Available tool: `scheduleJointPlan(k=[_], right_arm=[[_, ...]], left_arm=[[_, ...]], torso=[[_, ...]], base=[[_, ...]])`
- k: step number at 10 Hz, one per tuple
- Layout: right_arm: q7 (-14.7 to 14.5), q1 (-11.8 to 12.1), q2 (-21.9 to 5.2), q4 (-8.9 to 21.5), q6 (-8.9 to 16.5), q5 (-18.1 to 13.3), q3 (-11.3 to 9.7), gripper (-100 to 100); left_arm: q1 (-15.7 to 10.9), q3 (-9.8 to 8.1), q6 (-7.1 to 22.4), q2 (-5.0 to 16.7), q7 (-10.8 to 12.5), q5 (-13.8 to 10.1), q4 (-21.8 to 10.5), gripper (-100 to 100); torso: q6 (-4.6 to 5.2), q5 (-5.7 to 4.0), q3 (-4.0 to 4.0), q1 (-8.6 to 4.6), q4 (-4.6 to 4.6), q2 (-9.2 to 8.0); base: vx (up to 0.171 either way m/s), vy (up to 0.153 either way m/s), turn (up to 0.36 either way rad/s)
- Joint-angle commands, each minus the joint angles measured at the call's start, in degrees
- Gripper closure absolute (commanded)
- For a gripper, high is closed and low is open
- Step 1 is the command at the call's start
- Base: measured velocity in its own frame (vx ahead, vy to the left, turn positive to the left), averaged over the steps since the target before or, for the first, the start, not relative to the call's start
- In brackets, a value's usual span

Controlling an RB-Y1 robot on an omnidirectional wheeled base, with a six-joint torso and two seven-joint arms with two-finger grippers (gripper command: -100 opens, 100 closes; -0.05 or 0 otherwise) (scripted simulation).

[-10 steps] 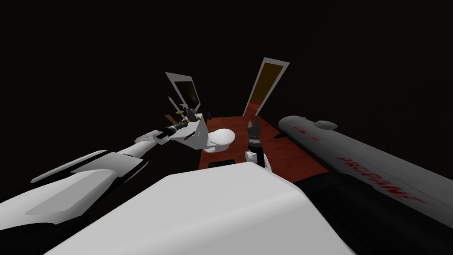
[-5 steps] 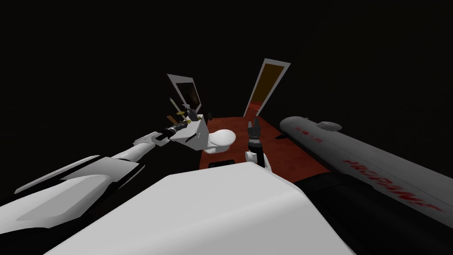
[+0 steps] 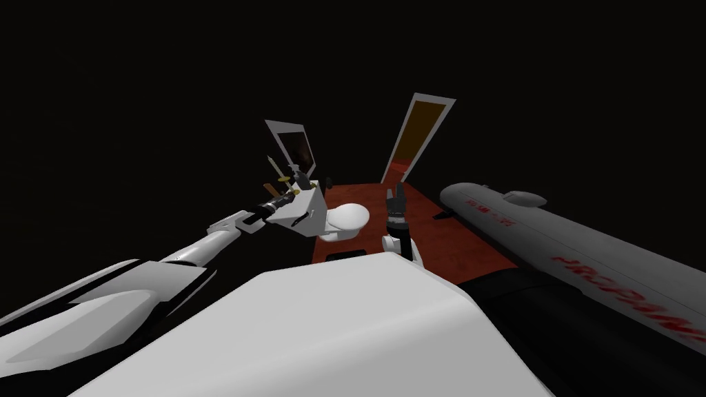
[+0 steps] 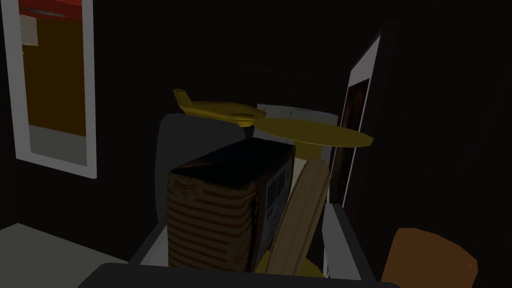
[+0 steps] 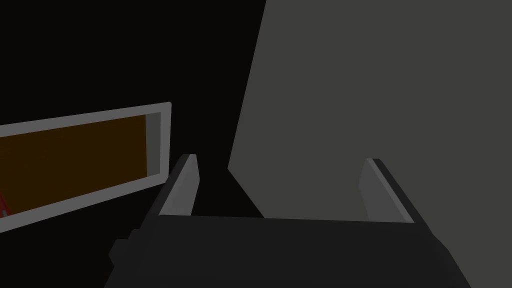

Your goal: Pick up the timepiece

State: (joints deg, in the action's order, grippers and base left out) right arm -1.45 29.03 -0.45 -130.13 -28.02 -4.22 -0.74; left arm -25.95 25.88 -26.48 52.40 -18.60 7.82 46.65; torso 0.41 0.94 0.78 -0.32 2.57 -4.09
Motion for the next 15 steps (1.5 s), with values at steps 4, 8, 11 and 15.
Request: scheduleJointPlan(k=[4, 8, 11, 15], right_arm=[[0.00, 0.01, 0.00, 0.00, 0.00, 0.00, 0.00, 0], [0.00, 0.01, 0.00, 0.00, 0.00, 0.00, 0.00, 0], [0.00, 0.01, 0.00, 0.00, 0.00, 0.00, 0.00, 0], [0.00, 0.00, 0.00, 0.00, 0.00, 0.00, 0.00, 0]], left_arm=[[7.56, -3.46, 1.90, -0.30, 0.61, 2.04, 8.25, 100], [13.25, -7.23, 3.89, 0.02, 1.35, 3.94, 14.22, 100], [17.74, -11.00, 5.87, 0.34, 2.08, 5.84, 18.98, 100], [23.40, -14.14, 7.86, 0.65, 2.82, 7.75, 25.68, 100]], torso=[[0.04, 0.21, -0.24, 0.09, 0.27, 0.22], [0.03, 0.49, -0.56, 0.24, 0.67, 0.46], [0.07, 0.66, -0.65, 0.35, 0.84, 0.47], [0.24, 0.86, -0.70, 0.44, 1.03, 0.35]], base=[[0.060, 0.011, 0.032], [0.055, 0.009, 0.025], [0.062, 0.010, 0.031], [0.039, 0.007, 0.018]])
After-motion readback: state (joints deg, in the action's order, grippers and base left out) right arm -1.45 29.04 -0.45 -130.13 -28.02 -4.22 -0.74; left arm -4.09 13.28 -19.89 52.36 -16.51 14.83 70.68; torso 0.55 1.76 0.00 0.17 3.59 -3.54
